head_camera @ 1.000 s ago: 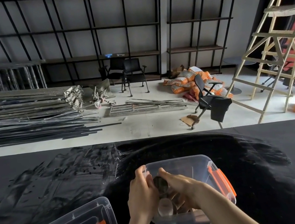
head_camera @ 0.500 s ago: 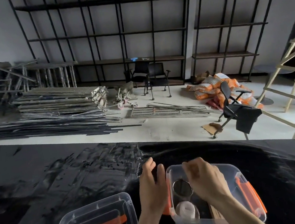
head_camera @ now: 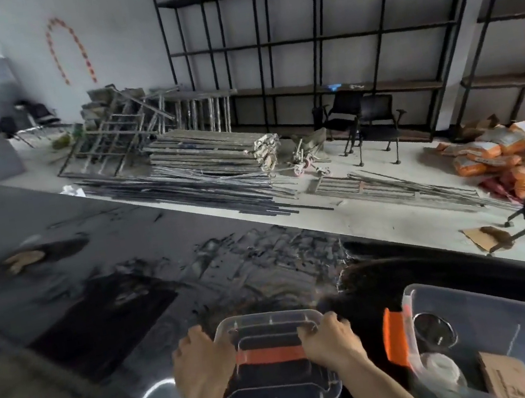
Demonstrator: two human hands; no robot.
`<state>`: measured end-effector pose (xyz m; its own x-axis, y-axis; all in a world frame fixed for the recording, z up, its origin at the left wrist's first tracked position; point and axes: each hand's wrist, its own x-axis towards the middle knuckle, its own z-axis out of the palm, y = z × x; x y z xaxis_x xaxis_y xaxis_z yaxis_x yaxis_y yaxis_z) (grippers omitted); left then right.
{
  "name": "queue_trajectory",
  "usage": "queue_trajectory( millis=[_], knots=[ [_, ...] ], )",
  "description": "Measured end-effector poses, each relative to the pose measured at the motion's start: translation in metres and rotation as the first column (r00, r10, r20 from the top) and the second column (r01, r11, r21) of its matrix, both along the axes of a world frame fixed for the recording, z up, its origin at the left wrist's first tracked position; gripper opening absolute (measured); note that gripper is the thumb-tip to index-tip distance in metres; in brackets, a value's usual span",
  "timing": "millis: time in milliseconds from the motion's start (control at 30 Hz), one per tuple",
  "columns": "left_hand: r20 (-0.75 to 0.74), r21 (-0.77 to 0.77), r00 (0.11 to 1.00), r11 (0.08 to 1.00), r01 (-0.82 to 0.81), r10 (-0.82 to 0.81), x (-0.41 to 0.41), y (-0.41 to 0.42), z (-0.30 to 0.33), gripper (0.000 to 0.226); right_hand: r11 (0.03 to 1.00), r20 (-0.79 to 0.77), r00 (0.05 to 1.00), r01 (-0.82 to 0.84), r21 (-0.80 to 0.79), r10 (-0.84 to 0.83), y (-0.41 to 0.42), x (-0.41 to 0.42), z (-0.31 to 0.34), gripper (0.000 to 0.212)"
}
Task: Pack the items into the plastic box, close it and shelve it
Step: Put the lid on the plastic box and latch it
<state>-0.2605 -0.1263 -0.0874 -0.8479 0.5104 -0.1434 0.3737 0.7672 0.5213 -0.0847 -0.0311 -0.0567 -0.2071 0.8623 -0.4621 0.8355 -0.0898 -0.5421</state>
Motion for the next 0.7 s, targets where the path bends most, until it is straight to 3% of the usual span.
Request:
queue_trajectory(
  millis=[133,233,400,533,633,700],
  knots=[
    [0.095,-0.065,0.995,0.998,0.021,-0.015,-0.009,-0.014,-0.011,0.068,0.997,0.041,0.997,0.060,-0.041,-0.058,-0.002,-0.002,-0.013,0.064],
    [0.078,-0.016,0.996,0.999,0.041,-0.040,-0.010,-0.012,-0.005,0.057,0.993,-0.010,0.993,0.118,-0.023,-0.118,0.001,-0.001,-0.011,0.050],
    [0.052,0.062,0.999,0.998,0.008,-0.011,-0.009,0.015,0.027,0.066,0.982,-0.110,0.984,0.155,0.112,-0.143,0.028,0.006,0.025,0.045],
    [0.022,0.193,0.998,0.980,0.055,-0.060,-0.001,0.055,0.071,0.052,0.943,-0.252,0.955,0.218,0.250,-0.155,0.059,0.030,0.071,0.023],
    [0.042,0.316,0.991,0.942,0.110,-0.129,0.019,0.088,0.101,0.039,0.905,-0.354,0.915,0.306,0.295,-0.194,0.084,0.070,0.101,0.025],
    [0.042,0.361,0.979,0.917,0.170,-0.198,0.041,0.106,0.114,0.028,0.872,-0.402,0.881,0.385,0.301,-0.250,0.099,0.102,0.113,0.038]
  ],
)
